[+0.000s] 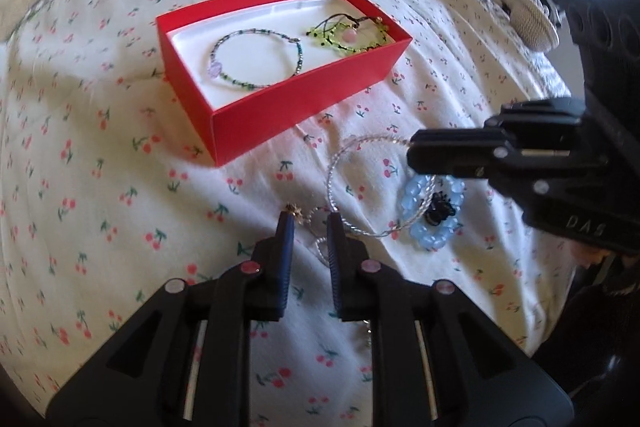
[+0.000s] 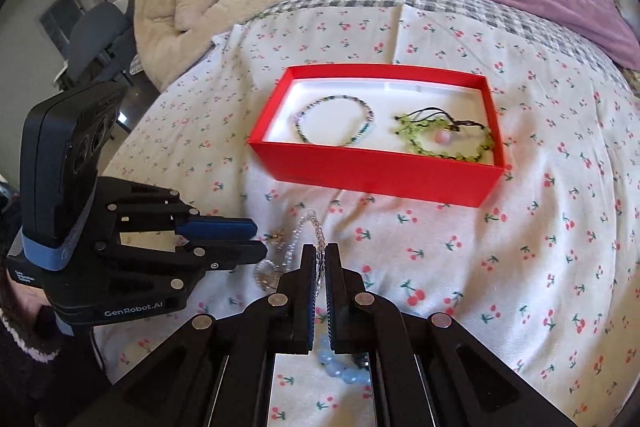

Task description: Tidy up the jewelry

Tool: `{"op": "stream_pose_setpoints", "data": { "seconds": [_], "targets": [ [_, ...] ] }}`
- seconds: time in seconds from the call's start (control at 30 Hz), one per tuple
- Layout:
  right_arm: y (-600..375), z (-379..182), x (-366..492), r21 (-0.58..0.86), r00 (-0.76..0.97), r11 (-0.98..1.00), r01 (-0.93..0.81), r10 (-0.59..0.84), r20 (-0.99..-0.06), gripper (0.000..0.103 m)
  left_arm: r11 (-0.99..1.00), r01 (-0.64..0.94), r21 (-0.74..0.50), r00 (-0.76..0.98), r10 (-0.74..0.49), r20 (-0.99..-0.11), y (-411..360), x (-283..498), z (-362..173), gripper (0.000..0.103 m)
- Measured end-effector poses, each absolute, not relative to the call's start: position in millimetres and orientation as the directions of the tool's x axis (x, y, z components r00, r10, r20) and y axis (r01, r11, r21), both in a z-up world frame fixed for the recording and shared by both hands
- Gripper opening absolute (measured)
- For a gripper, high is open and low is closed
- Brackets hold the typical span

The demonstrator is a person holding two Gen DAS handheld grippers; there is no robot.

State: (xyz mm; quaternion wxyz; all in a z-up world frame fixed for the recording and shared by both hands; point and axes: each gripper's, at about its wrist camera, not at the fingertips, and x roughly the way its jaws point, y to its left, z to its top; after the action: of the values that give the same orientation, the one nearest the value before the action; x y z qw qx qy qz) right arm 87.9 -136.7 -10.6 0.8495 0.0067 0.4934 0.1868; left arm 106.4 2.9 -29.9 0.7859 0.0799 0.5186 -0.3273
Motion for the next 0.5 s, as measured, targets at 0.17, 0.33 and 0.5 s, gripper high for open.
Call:
{"op": "stream_pose_setpoints", "data": {
  "seconds": [0.17, 0.33, 0.5],
  "targets": [
    [-148.5, -10.6, 93.0, 0.164, 0.461, 0.947, -0.275, 0.28, -0.842, 0.004, 0.738, 0.659, -0.146, 0.255, -0.403, -0.879, -4.9, 104.8, -35.1, 0.018],
    [-160.3, -13.3, 97.9, 0.155, 0.454, 0.96, -0.235, 0.249, -0.856, 0.004, 0.694, 0.712, -0.109, 0.243, -0.389, -0.889, -14.7, 99.5, -38.7, 0.025],
    [-166.3, -19.0, 101.2, 0.14, 0.444, 0.964, -0.225, 0.229, -0.866, 0.004, 0.679, 0.73, -0.081, 0.243, -0.368, -0.897, -22.5, 96.5, -44.0, 0.037]
  ]
}}
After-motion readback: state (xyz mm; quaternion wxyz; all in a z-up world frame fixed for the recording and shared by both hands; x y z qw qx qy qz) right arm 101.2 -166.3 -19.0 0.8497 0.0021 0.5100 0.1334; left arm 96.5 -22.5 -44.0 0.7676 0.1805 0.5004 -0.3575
